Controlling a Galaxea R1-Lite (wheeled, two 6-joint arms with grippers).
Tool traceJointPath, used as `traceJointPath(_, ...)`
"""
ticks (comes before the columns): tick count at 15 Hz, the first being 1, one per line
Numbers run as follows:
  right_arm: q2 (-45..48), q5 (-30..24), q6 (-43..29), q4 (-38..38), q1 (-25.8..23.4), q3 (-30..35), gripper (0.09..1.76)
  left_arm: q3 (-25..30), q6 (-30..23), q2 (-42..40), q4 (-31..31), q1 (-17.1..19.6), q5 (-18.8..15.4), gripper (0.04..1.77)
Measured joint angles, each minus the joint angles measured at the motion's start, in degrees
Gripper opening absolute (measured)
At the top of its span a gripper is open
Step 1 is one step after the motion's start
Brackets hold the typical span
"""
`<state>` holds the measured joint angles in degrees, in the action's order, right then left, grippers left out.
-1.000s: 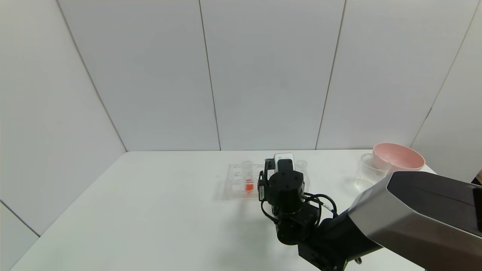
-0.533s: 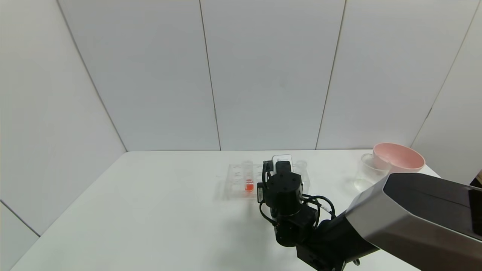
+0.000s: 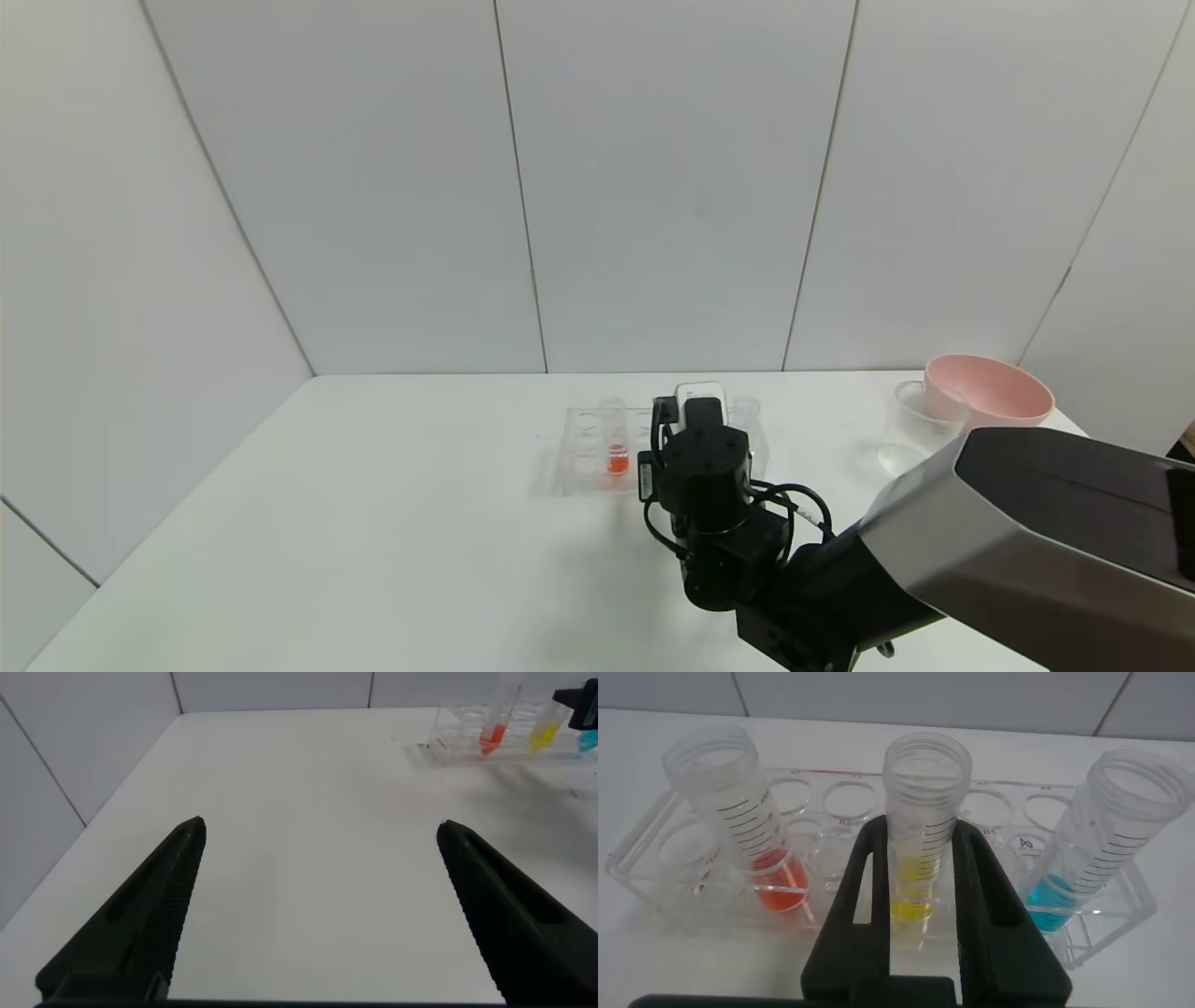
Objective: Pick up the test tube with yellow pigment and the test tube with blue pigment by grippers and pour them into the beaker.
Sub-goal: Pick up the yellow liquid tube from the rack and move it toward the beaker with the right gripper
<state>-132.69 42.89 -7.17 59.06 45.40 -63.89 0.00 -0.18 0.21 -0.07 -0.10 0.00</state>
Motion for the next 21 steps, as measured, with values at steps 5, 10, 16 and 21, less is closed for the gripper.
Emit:
traceJointPath(5,3.6,0.1,4.0,0.4,0.8,-0.1,0.47,0.0,0.0,0.0,0.0,0.0,0.0,1.76)
traceJointPath(10,6.2,0.0,12.3,7.8,0.9,0.2,0.47,0.0,0.0,0.0,0.0,0.0,0.0,1.76)
traceJointPath(16,7.6,-0.2,13.7,9.1,0.9,0.8,0.47,0.0,0.0,0.0,0.0,0.0,0.0,1.76)
traceJointPath(21,9.2,-1.5,13.8,8.0,0.9,1.7,0.47,0.0,0.0,0.0,0.0,0.0,0.0,1.76)
